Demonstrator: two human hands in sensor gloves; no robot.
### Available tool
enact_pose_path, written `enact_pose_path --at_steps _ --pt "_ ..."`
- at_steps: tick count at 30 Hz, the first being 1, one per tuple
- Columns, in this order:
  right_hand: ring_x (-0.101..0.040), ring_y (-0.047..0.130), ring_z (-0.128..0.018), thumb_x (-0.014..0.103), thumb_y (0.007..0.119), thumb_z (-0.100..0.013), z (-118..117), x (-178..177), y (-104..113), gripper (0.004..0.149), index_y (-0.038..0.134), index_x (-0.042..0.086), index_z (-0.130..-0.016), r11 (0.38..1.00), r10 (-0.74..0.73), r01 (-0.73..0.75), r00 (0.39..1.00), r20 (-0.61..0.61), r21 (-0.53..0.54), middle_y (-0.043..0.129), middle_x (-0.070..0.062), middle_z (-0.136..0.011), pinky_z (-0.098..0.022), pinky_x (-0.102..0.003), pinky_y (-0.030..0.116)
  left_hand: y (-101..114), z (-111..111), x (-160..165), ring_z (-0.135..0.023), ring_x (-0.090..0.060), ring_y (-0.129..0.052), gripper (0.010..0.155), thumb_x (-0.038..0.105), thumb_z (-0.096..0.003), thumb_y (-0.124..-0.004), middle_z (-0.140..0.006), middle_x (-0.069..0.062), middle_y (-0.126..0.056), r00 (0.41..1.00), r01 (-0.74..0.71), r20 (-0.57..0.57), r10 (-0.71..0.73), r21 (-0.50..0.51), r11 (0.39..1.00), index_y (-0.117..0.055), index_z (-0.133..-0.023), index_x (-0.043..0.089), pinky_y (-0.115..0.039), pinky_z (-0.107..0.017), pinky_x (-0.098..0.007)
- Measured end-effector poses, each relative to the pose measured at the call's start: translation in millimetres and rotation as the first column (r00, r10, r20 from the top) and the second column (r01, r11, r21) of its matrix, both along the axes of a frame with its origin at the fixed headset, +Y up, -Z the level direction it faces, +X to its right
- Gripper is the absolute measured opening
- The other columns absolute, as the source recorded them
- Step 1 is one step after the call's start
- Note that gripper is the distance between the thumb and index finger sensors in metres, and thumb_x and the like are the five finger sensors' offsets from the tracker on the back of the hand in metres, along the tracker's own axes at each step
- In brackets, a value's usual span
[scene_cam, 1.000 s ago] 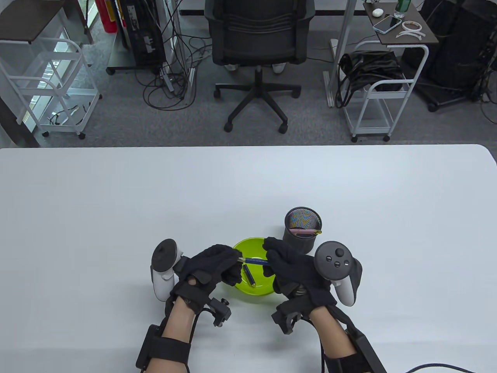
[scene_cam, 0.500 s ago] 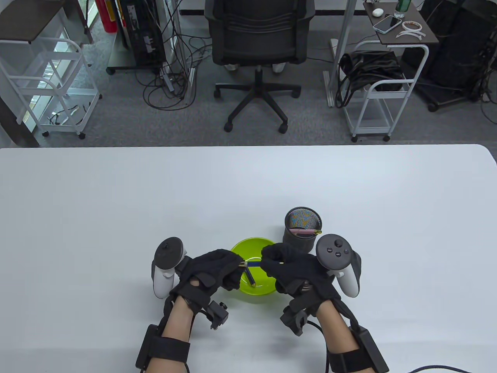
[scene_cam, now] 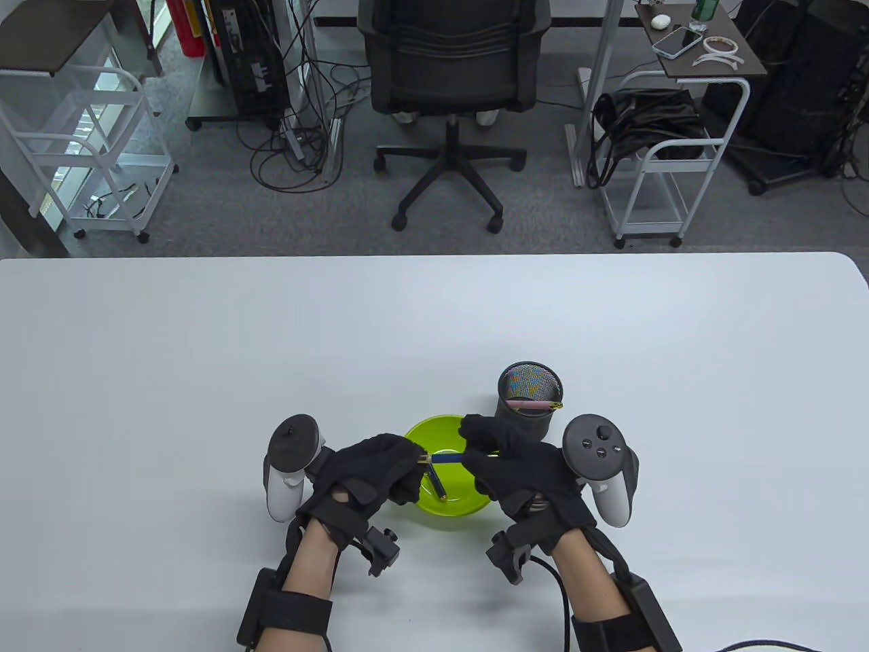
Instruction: Assemble fountain pens from components
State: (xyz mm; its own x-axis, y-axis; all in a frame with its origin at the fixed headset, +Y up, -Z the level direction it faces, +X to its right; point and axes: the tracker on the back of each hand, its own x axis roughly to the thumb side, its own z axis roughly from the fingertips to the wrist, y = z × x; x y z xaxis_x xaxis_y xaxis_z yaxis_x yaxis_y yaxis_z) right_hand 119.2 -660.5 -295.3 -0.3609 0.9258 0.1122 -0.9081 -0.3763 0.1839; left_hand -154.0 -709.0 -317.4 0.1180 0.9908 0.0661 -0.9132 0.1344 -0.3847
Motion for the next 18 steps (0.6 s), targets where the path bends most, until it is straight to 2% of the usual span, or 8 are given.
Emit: enact_pose_path --at_steps 3,4,6,8,10,12,16,18 --pt "-0.017 0.1 -0.023 0.045 0.075 -0.047 0.6 0.9 -2.9 0.052 0.082 0.014 -0.088 0.998 0.058 -0.058 0.996 0.064 -0.002 0.098 -0.005 -0.057 -0.018 -0.042 0.09 -0.3 -0.4 1.0 -0.047 -0.025 -0.099 0.04 0.045 -0.0537 -0.074 -0.061 -0.008 -0.097 1.0 -0.012 0.012 0.012 -0.003 1.0 -0.089 -0.075 0.015 -0.083 -0.039 -0.049" --pt "-0.017 0.1 -0.025 0.049 0.073 -0.047 1.0 0.9 -4.1 0.056 0.079 0.015 -0.091 0.999 0.047 -0.046 0.997 0.062 -0.008 0.097 -0.006 -0.061 -0.019 -0.041 0.09 -0.8 -0.5 1.1 -0.047 -0.025 -0.099 0.04 0.045 -0.0537 -0.074 -0.061 -0.009 -0.097 1.0 -0.017 0.009 0.017 -0.008 1.0 -0.089 -0.075 0.014 -0.083 -0.039 -0.05" --pt "-0.021 0.098 -0.039 0.053 0.079 -0.044 -0.6 -2.0 -5.8 0.066 0.068 0.018 -0.099 0.999 -0.042 0.041 0.999 -0.034 -0.031 0.082 -0.013 -0.085 -0.025 -0.042 0.088 -2.1 -1.0 -0.2 -0.047 -0.025 -0.099 0.04 0.045 -0.0539 -0.074 -0.061 -0.009 -0.097 1.0 -0.016 0.007 0.017 -0.012 1.0 -0.089 -0.075 0.014 -0.083 -0.039 -0.049" --pt "-0.022 0.095 -0.047 0.042 0.084 -0.045 -0.6 -3.6 -4.7 0.063 0.066 0.02 -0.101 0.995 -0.083 0.077 0.992 -0.098 -0.066 0.071 -0.014 -0.093 -0.03 -0.044 0.086 -2.3 -0.8 -1.6 -0.047 -0.025 -0.099 0.04 0.045 -0.0538 -0.074 -0.061 -0.009 -0.097 1.0 -0.016 -0.005 0.016 -0.011 1.0 -0.089 -0.076 0.014 -0.083 -0.039 -0.049" --pt "-0.021 0.095 -0.044 0.031 0.086 -0.045 0.1 -4.0 -1.8 0.057 0.07 0.02 -0.098 0.997 -0.067 0.064 0.995 -0.075 -0.034 0.075 -0.011 -0.089 -0.03 -0.044 0.087 -1.6 -1.0 -1.5 -0.047 -0.025 -0.099 0.04 0.045 -0.0539 -0.074 -0.061 -0.009 -0.097 1.0 -0.026 0.001 0.026 -0.008 1.0 -0.089 -0.076 0.014 -0.083 -0.039 -0.049" --pt "-0.02 0.097 -0.039 0.03 0.087 -0.044 0.7 -3.7 0.8 0.051 0.078 0.019 -0.093 1.0 -0.023 0.023 0.999 -0.035 0.003 0.084 -0.008 -0.08 -0.027 -0.044 0.088 -2.0 -1.1 -0.9 -0.047 -0.026 -0.099 0.04 0.045 -0.0538 -0.074 -0.061 -0.009 -0.097 1.0 -0.028 0.002 0.029 -0.011 1.0 -0.089 -0.075 0.014 -0.082 -0.039 -0.05" --pt "-0.018 0.101 -0.023 0.047 0.076 -0.046 2.3 0.0 -3.7 0.053 0.083 0.015 -0.088 0.998 0.058 -0.058 0.995 0.076 -0.001 0.1 -0.005 -0.053 -0.019 -0.043 0.089 -4.2 -2.4 0.7 -0.048 -0.025 -0.099 0.04 0.045 -0.0542 -0.073 -0.062 -0.009 -0.096 1.0 -0.025 0.015 0.025 -0.019 1.0 -0.089 -0.076 0.015 -0.082 -0.04 -0.05" --pt "-0.02 0.1 -0.032 0.052 0.08 -0.043 1.0 0.0 -6.2 0.066 0.071 0.016 -0.098 1.0 0.018 -0.017 0.999 0.035 -0.017 0.093 -0.007 -0.069 -0.022 -0.042 0.089 -4.4 -1.5 -0.2 -0.048 -0.025 -0.099 0.041 0.045 -0.0543 -0.072 -0.062 -0.008 -0.096 1.0 -0.027 -0.006 0.027 -0.02 0.999 -0.088 -0.076 0.015 -0.082 -0.04 -0.049"
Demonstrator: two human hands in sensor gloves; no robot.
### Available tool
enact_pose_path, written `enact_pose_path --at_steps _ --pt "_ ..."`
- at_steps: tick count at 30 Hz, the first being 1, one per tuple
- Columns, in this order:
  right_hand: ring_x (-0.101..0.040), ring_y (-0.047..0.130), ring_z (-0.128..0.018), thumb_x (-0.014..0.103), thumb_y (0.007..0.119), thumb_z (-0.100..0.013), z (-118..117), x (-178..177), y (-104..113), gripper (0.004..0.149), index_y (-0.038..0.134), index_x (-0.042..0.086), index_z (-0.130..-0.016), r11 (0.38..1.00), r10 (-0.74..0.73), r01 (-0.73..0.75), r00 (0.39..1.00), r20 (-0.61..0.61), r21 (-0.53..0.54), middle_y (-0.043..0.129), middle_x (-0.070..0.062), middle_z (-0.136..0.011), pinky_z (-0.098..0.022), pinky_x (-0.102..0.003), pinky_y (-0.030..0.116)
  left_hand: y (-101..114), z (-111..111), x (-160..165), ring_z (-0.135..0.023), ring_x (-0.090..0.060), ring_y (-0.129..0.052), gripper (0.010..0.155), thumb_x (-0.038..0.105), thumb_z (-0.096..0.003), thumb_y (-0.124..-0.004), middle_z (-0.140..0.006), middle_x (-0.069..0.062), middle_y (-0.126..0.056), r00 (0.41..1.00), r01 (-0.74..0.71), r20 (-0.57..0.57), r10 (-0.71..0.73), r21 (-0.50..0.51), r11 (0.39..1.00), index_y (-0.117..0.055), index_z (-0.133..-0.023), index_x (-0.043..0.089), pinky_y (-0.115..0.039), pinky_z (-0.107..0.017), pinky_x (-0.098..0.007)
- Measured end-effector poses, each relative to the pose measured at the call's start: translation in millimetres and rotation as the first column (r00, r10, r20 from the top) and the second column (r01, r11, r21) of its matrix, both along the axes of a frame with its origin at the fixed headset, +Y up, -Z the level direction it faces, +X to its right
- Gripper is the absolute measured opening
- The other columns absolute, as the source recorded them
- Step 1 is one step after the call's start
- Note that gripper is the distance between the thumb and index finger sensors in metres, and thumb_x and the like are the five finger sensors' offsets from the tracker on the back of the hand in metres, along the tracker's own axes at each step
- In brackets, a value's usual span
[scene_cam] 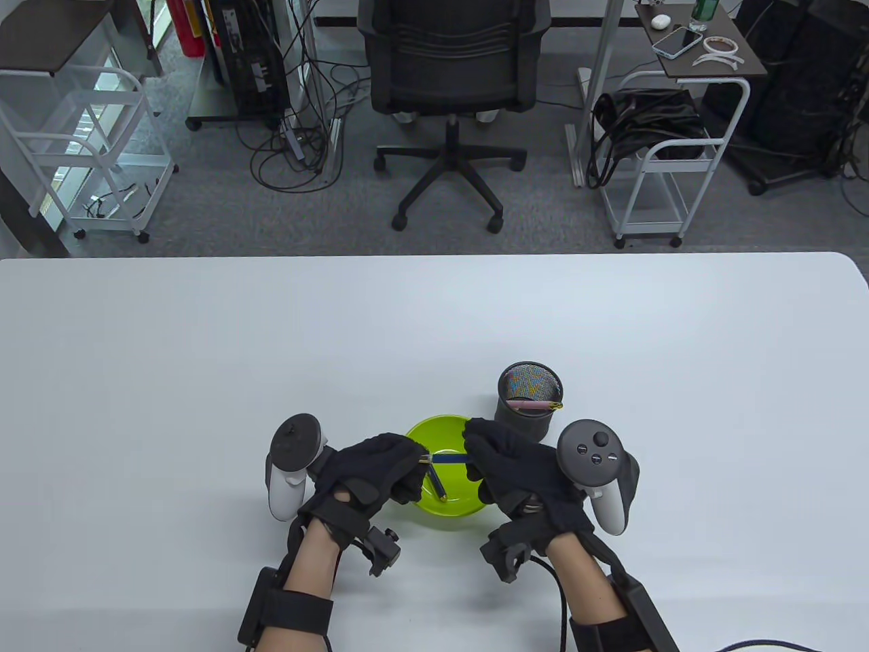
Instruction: Assemble fountain pens from components
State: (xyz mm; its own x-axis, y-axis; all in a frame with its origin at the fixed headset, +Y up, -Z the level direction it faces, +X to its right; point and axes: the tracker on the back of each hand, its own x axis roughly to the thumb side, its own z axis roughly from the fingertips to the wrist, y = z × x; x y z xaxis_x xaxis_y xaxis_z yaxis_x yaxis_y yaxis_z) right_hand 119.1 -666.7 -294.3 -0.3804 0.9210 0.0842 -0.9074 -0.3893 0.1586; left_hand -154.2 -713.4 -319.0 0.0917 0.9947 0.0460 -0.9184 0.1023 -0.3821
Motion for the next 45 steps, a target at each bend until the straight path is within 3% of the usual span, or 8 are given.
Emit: enact_pose_path --at_steps 5,10,14,20,25,28,32,45 --pt "-0.021 0.095 -0.044 0.031 0.086 -0.045 -4 -1 0 0.06 0.067 0.021 -0.1 0.994 -0.109 0.105 0.988 -0.112 -0.043 0.078 -0.007 -0.086 -0.029 -0.044 0.087 1 0 -3 -0.048 -0.025 -0.099 0.041 0.046 -0.0546 -0.071 -0.062 -0.008 -0.096 1.0 -0.018 -0.015 0.018 0.006 1.0 -0.088 -0.076 0.015 -0.082 -0.04 -0.049" --pt "-0.021 0.101 -0.025 0.048 0.078 -0.046 -2 3 -4 0.05 0.086 0.014 -0.083 0.999 -0.034 0.034 0.999 0.003 -0.037 0.099 -0.005 -0.054 -0.019 -0.044 0.089 0 0 -1 -0.048 -0.025 -0.099 0.041 0.046 -0.0547 -0.071 -0.062 -0.008 -0.096 1.0 -0.008 -0.008 0.008 0.002 1.0 -0.088 -0.076 0.015 -0.082 -0.04 -0.049" --pt "-0.02 0.098 -0.037 0.046 0.086 -0.043 -4 1 -2 0.059 0.073 0.018 -0.094 0.999 -0.025 0.021 0.997 -0.07 -0.05 0.086 -0.007 -0.078 -0.025 -0.043 0.088 3 0 -3 -0.048 -0.024 -0.099 0.041 0.046 -0.0546 -0.071 -0.061 -0.008 -0.096 1.0 -0.009 -0.02 0.009 0.019 1.0 -0.088 -0.076 0.015 -0.083 -0.039 -0.049" --pt "-0.022 0.101 -0.023 0.059 0.074 -0.043 -2 6 -6 0.054 0.095 0.017 -0.069 0.998 0.034 -0.031 0.998 0.054 -0.054 0.1 -0.007 -0.052 -0.018 -0.045 0.088 1 0 -1 -0.047 -0.025 -0.099 0.041 0.046 -0.0546 -0.071 -0.061 -0.008 -0.096 1.0 -0.016 -0.012 0.016 0.006 1.0 -0.088 -0.076 0.015 -0.082 -0.039 -0.049" --pt "-0.02 0.098 -0.033 0.055 0.082 -0.042 -6 4 -5 0.065 0.072 0.017 -0.094 0.997 -0.047 0.044 0.997 -0.057 -0.059 0.088 -0.007 -0.074 -0.023 -0.042 0.088 4 1 -3 -0.047 -0.024 -0.099 0.041 0.046 -0.0545 -0.07 -0.061 -0.008 -0.096 1.0 -0.019 -0.023 0.02 0.024 1.0 -0.088 -0.076 0.015 -0.083 -0.039 -0.049" --pt "-0.021 0.099 -0.031 0.04 0.087 -0.043 -4 5 -2 0.045 0.084 0.022 -0.085 0.997 -0.068 0.068 0.998 -0.001 -0.02 0.092 -0.007 -0.069 -0.021 -0.044 0.088 2 0 -4 -0.047 -0.025 -0.099 0.041 0.046 -0.0547 -0.071 -0.061 -0.008 -0.096 1.0 -0.012 -0.022 0.012 0.012 1.0 -0.088 -0.076 0.015 -0.083 -0.039 -0.049" --pt "-0.02 0.1 -0.021 0.058 0.075 -0.043 0 7 0 0.05 0.096 0.019 -0.067 0.997 0.071 -0.072 0.993 0.091 0.007 0.1 -0.005 -0.05 -0.016 -0.043 0.088 4 2 -1 -0.047 -0.025 -0.099 0.041 0.045 -0.0545 -0.071 -0.061 -0.008 -0.096 1.0 -0.014 -0.01 0.014 0.021 1.0 -0.089 -0.075 0.015 -0.082 -0.039 -0.049" --pt "-0.017 0.098 -0.023 0.058 0.081 -0.041 -5 8 -3 0.066 0.079 0.013 -0.089 0.999 -0.021 0.021 1.0 -0.023 -0.039 0.095 -0.004 -0.058 -0.017 -0.041 0.088 2 0 -6 -0.047 -0.024 -0.099 0.041 0.046 -0.0543 -0.071 -0.061 -0.008 -0.096 0.999 -0.016 -0.029 0.016 0.023 1.0 -0.089 -0.075 0.015 -0.083 -0.039 -0.049"
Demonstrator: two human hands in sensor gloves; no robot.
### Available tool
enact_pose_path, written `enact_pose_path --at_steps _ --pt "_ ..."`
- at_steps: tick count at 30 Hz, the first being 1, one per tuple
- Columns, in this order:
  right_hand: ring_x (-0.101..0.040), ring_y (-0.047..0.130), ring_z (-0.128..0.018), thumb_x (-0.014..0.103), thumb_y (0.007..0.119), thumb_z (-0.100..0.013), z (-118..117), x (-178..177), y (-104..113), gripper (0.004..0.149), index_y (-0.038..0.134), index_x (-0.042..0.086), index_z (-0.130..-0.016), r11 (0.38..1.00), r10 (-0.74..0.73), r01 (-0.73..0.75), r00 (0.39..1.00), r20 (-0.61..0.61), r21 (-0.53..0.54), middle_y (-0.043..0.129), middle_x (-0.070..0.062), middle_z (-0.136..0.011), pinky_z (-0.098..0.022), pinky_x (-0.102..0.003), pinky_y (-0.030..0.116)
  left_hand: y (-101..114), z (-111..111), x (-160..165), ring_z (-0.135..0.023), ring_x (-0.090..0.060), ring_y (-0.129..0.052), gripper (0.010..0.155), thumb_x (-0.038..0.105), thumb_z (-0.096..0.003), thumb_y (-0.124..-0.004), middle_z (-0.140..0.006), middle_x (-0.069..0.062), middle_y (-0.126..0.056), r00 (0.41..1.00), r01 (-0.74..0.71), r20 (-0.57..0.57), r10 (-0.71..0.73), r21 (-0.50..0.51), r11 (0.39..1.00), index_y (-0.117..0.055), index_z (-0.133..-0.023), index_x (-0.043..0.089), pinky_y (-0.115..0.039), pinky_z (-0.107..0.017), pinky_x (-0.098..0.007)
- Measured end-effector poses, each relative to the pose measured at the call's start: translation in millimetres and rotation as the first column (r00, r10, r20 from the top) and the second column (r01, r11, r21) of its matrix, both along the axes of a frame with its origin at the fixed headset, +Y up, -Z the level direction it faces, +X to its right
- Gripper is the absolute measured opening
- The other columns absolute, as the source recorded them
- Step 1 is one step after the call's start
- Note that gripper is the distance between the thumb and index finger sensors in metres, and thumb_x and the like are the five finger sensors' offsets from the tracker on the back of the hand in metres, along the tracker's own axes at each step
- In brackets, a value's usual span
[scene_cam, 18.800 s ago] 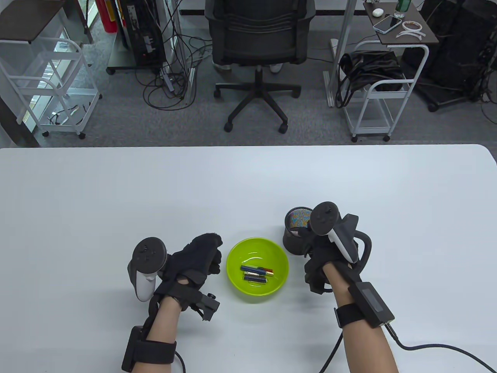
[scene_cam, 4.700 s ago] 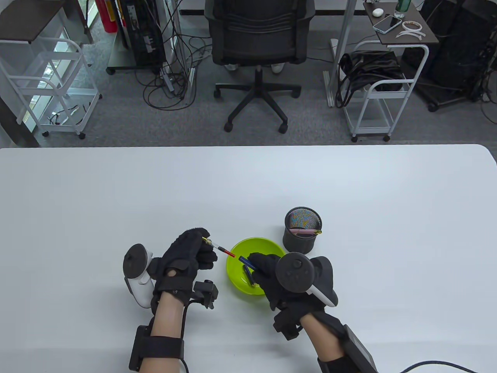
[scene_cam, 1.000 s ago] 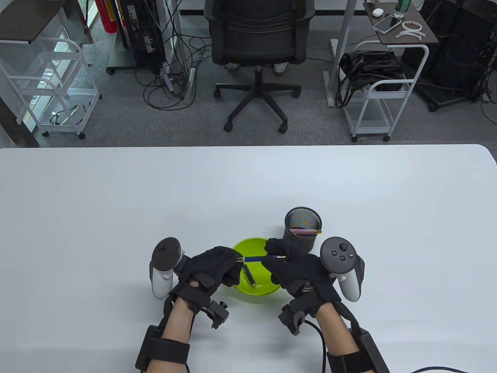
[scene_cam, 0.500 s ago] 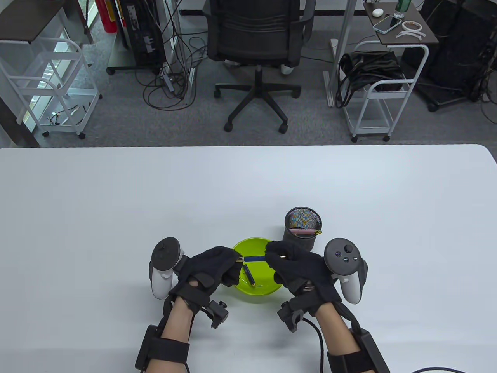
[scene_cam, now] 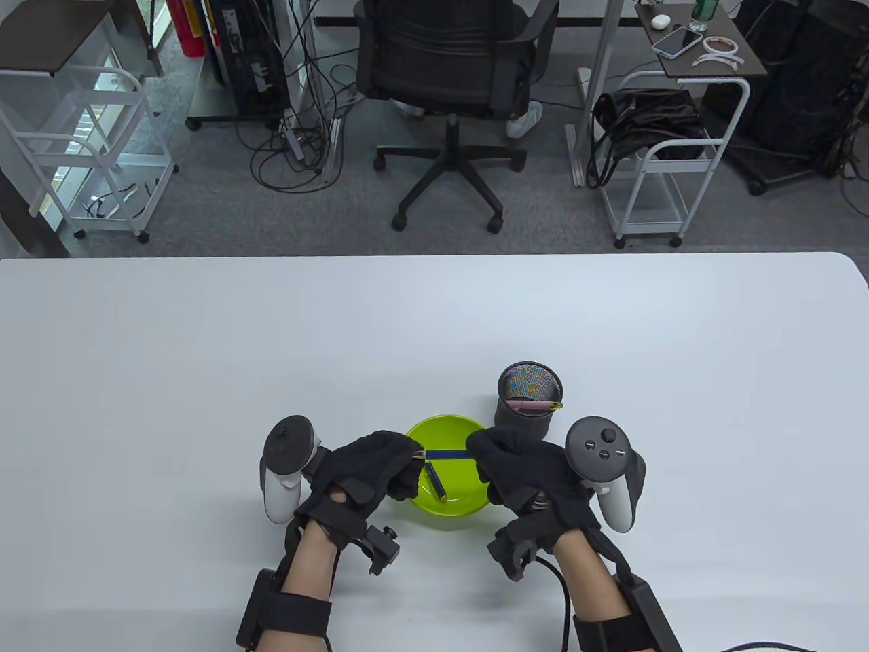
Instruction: Assemble fountain pens from components
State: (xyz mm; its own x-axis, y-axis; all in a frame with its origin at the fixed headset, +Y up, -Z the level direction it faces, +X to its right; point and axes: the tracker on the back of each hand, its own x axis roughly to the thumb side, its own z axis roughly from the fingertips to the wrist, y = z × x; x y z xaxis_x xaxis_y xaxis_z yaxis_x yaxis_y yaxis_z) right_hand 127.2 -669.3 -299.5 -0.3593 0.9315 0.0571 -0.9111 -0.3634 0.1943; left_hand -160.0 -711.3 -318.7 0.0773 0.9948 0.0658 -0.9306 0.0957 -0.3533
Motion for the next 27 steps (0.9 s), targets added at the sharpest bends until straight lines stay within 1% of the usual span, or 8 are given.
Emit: enact_pose_path --at_steps 4,8,12,17,20,21,23,27 --pt "-0.017 0.097 -0.023 0.04 0.086 -0.044 -0.2 -0.7 0.0 0.048 0.082 0.018 -0.087 1.0 -0.023 0.023 1.0 0.007 -0.001 0.094 -0.003 -0.058 -0.018 -0.041 0.088 -5.1 -1.9 -3.3 -0.047 -0.025 -0.099 0.041 0.045 -0.0544 -0.071 -0.061 -0.008 -0.096 1.0 -0.018 -0.014 0.018 -0.031 0.999 -0.089 -0.075 0.014 -0.082 -0.039 -0.049" --pt "-0.018 0.099 -0.015 0.054 0.076 -0.045 1.9 2.2 -0.1 0.051 0.093 0.016 -0.072 0.999 0.044 -0.044 0.996 0.075 0.003 0.099 -0.003 -0.045 -0.013 -0.043 0.088 0.2 0.0 0.0 -0.047 -0.025 -0.099 0.041 0.046 -0.0543 -0.072 -0.06 -0.008 -0.096 1.0 -0.024 0.0 0.024 -0.006 1.0 -0.089 -0.075 0.015 -0.082 -0.039 -0.049" --pt "-0.016 0.098 -0.024 0.047 0.084 -0.044 -1.6 -0.3 0.3 0.055 0.078 0.016 -0.09 0.998 -0.055 0.054 0.997 -0.047 -0.019 0.093 -0.003 -0.059 -0.018 -0.04 0.088 0.2 -0.2 -2.7 -0.047 -0.024 -0.099 0.041 0.046 -0.0542 -0.071 -0.06 -0.008 -0.097 0.999 -0.031 -0.016 0.031 -0.007 0.999 -0.089 -0.075 0.015 -0.083 -0.039 -0.049" --pt "-0.018 0.099 -0.016 0.056 0.075 -0.045 1.8 1.8 -1.0 0.051 0.094 0.017 -0.072 0.999 0.044 -0.043 0.997 0.061 -0.004 0.099 -0.002 -0.046 -0.014 -0.042 0.089 -0.2 0.3 -0.5 -0.047 -0.025 -0.099 0.041 0.046 -0.0542 -0.072 -0.06 -0.008 -0.097 1.0 -0.019 -0.006 0.019 -0.007 1.0 -0.089 -0.075 0.015 -0.083 -0.039 -0.049" --pt "-0.02 0.097 -0.032 0.056 0.083 -0.041 -0.2 0.0 0.5 0.066 0.073 0.016 -0.094 1.0 -0.006 0.006 1.0 -0.022 -0.002 0.087 -0.008 -0.075 -0.023 -0.042 0.087 -0.3 -0.3 -1.6 -0.047 -0.025 -0.099 0.041 0.045 -0.0542 -0.072 -0.06 -0.008 -0.097 1.0 -0.016 -0.008 0.016 -0.001 1.0 -0.089 -0.075 0.015 -0.083 -0.039 -0.049" --pt "-0.021 0.097 -0.037 0.048 0.085 -0.043 -0.8 -0.8 1.1 0.061 0.072 0.018 -0.095 1.0 -0.013 0.013 0.999 -0.047 -0.006 0.083 -0.008 -0.079 -0.025 -0.043 0.087 -0.8 -0.6 -2.7 -0.046 -0.025 -0.099 0.041 0.045 -0.0541 -0.072 -0.06 -0.008 -0.097 1.0 -0.02 -0.014 0.02 -0.003 1.0 -0.09 -0.074 0.015 -0.083 -0.039 -0.049" --pt "-0.022 0.097 -0.038 0.042 0.085 -0.044 -0.7 -0.5 1.1 0.047 0.084 0.02 -0.085 1.0 0.003 -0.003 1.0 -0.002 0.012 0.088 -0.008 -0.075 -0.027 -0.046 0.087 -1.3 -1.3 -3.2 -0.046 -0.025 -0.099 0.041 0.045 -0.054 -0.073 -0.06 -0.009 -0.097 1.0 -0.006 -0.018 0.006 -0.005 1.0 -0.09 -0.074 0.014 -0.083 -0.039 -0.049" --pt "-0.023 0.1 -0.033 0.054 0.079 -0.044 0.5 2.1 -2.0 0.049 0.092 0.018 -0.075 0.998 0.056 -0.056 0.997 0.049 0.001 0.095 -0.009 -0.064 -0.025 -0.047 0.088 -1.4 -0.2 -1.0 -0.046 -0.025 -0.099 0.041 0.045 -0.0539 -0.072 -0.06 -0.009 -0.097 1.0 0.004 -0.012 -0.004 -0.007 1.0 -0.09 -0.074 0.014 -0.082 -0.039 -0.049"
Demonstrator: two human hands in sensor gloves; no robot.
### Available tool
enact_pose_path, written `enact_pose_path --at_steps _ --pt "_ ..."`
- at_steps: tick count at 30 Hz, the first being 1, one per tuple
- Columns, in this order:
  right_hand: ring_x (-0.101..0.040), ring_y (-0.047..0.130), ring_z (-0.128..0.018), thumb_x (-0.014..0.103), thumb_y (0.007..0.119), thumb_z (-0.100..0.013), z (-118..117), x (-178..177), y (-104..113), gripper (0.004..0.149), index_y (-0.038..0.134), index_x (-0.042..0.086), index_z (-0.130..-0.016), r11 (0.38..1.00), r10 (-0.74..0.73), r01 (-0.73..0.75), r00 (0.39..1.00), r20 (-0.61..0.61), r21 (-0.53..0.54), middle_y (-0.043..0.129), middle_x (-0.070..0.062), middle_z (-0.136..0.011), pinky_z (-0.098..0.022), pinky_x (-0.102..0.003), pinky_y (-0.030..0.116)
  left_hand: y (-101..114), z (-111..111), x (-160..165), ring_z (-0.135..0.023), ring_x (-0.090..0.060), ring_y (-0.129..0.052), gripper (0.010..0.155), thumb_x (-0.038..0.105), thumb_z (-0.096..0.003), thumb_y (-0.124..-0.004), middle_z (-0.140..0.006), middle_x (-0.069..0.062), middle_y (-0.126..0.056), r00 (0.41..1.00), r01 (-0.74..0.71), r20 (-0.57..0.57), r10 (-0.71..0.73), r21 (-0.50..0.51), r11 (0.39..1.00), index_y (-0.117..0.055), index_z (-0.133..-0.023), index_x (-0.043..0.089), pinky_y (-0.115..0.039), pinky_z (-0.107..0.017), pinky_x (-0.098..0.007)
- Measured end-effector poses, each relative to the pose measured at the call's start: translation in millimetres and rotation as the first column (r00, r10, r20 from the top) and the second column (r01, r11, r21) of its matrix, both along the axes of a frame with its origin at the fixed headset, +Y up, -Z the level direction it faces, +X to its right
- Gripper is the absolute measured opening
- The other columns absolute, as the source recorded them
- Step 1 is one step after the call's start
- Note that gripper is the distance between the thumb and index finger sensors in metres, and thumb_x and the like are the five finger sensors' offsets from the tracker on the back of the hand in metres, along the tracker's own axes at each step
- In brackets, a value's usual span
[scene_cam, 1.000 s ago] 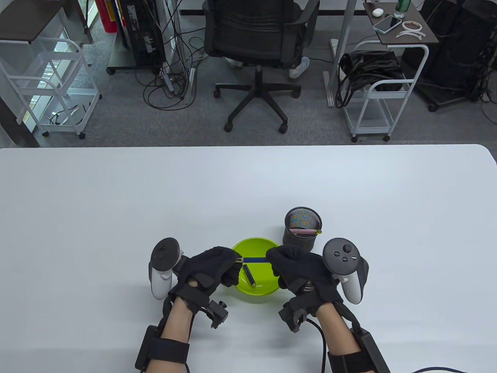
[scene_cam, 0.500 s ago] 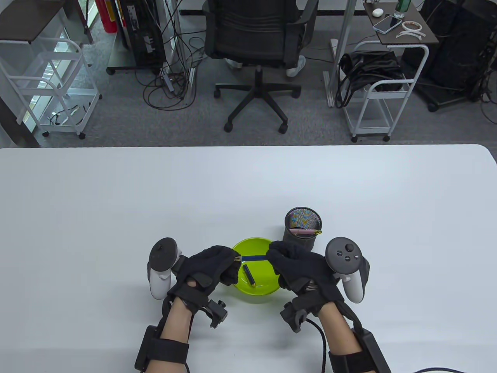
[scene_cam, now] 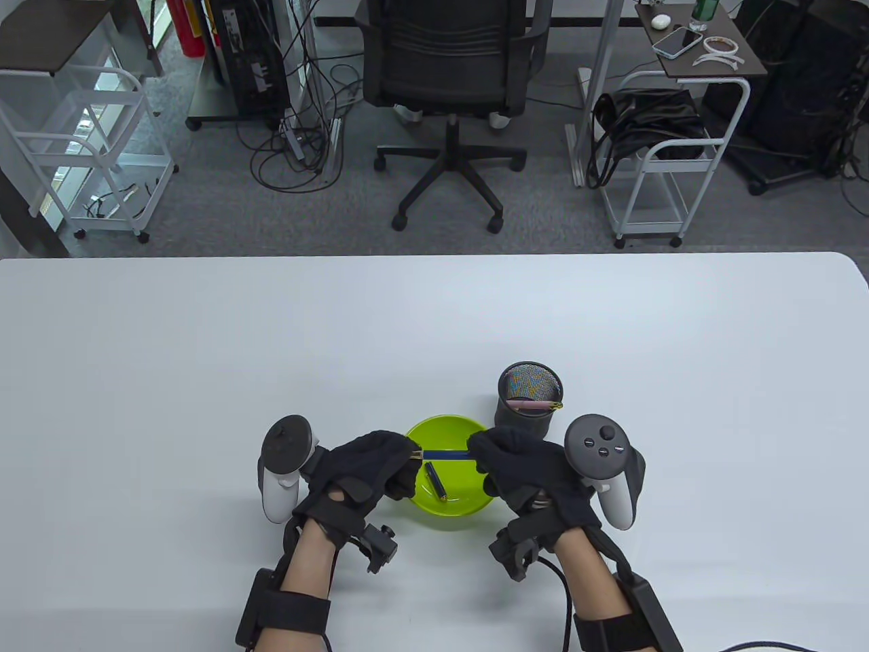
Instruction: Assemble fountain pens from components
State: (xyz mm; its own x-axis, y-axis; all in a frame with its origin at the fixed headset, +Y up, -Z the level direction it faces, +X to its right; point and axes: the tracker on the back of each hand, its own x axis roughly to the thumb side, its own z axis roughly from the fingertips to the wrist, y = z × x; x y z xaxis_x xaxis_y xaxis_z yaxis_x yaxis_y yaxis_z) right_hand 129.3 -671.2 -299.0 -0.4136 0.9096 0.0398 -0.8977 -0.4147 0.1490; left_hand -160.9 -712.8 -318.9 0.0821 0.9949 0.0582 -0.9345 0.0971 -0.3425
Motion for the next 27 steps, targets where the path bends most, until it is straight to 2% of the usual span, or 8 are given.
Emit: enact_pose_path --at_steps 3,6,10,13,16,20,23,27 --pt "-0.023 0.097 -0.042 0.046 0.088 -0.042 -2.3 -3.2 2.9 0.06 0.075 0.02 -0.095 0.998 -0.064 0.066 0.989 -0.133 0.01 0.086 -0.009 -0.079 -0.03 -0.048 0.086 -1.1 -1.1 -3.8 -0.046 -0.025 -0.099 0.041 0.045 -0.0541 -0.072 -0.06 -0.008 -0.097 1.0 -0.014 -0.01 0.014 -0.003 1.0 -0.09 -0.074 0.015 -0.083 -0.039 -0.049" --pt "-0.022 0.098 -0.037 0.038 0.09 -0.042 -1.0 -5.4 6.4 0.049 0.084 0.02 -0.088 0.999 -0.014 0.018 0.995 -0.096 0.044 0.092 -0.007 -0.071 -0.028 -0.047 0.087 -2.5 -2.1 -6.4 -0.046 -0.025 -0.099 0.041 0.045 -0.0541 -0.072 -0.06 -0.009 -0.097 0.999 -0.036 -0.017 0.036 -0.012 0.999 -0.09 -0.074 0.014 -0.082 -0.039 -0.05" --pt "-0.022 0.1 -0.027 0.053 0.08 -0.044 0.7 -2.4 3.4 0.05 0.094 0.016 -0.075 0.999 -0.001 0.003 0.999 -0.039 0.041 0.098 -0.007 -0.057 -0.023 -0.047 0.088 -1.5 -0.5 -2.4 -0.047 -0.025 -0.099 0.041 0.045 -0.0541 -0.071 -0.06 -0.009 -0.096 1.0 -0.029 -0.002 0.029 -0.009 1.0 -0.089 -0.075 0.014 -0.082 -0.039 -0.049" --pt "-0.022 0.098 -0.035 0.049 0.088 -0.041 0.2 -2.3 6.2 0.061 0.077 0.02 -0.094 0.998 -0.031 0.036 0.995 -0.095 0.047 0.09 -0.007 -0.074 -0.026 -0.046 0.087 -0.4 -0.7 -2.4 -0.046 -0.024 -0.099 0.041 0.045 -0.0541 -0.071 -0.06 -0.008 -0.096 0.999 -0.032 0.004 0.032 0.002 0.999 -0.089 -0.075 0.015 -0.083 -0.039 -0.049" --pt "-0.021 0.098 -0.034 0.04 0.09 -0.041 1.6 -4.2 10.1 0.049 0.085 0.021 -0.086 0.996 -0.006 0.012 0.997 -0.081 0.083 0.092 -0.006 -0.071 -0.026 -0.046 0.087 -1.8 -1.3 -3.4 -0.046 -0.024 -0.099 0.041 0.045 -0.0541 -0.071 -0.059 -0.008 -0.097 0.999 -0.036 -0.005 0.036 -0.007 0.999 -0.089 -0.074 0.014 -0.083 -0.038 -0.049" --pt "-0.022 0.1 -0.027 0.05 0.084 -0.042 3.1 -2.5 8.0 0.048 0.093 0.017 -0.075 0.996 0.043 -0.042 0.999 -0.013 0.075 0.098 -0.006 -0.057 -0.022 -0.046 0.088 -2.5 -0.7 -0.9 -0.046 -0.025 -0.099 0.041 0.045 -0.054 -0.071 -0.059 -0.008 -0.097 1.0 -0.012 0.011 0.012 -0.008 1.0 -0.089 -0.074 0.014 -0.083 -0.038 -0.049" --pt "-0.021 0.098 -0.031 0.044 0.09 -0.041 0.1 -3.6 8.6 0.056 0.081 0.018 -0.09 0.999 0.009 -0.003 0.991 -0.132 0.042 0.093 -0.006 -0.067 -0.025 -0.046 0.087 0.7 -0.6 -0.4 -0.045 -0.025 -0.099 0.041 0.044 -0.053 -0.074 -0.058 -0.009 -0.097 1.0 0.006 0.023 -0.006 0.014 1.0 -0.09 -0.074 0.012 -0.083 -0.038 -0.049" --pt "-0.021 0.099 -0.029 0.041 0.088 -0.042 -0.7 -6.6 8.4 0.054 0.084 0.014 -0.088 0.997 0.068 -0.063 0.987 -0.148 0.035 0.096 -0.007 -0.064 -0.024 -0.046 0.087 0.7 -0.7 -0.2 -0.043 -0.024 -0.099 0.042 0.043 -0.0525 -0.075 -0.057 -0.01 -0.097 1.0 0.013 0.021 -0.013 0.009 1.0 -0.09 -0.074 0.011 -0.083 -0.037 -0.049"
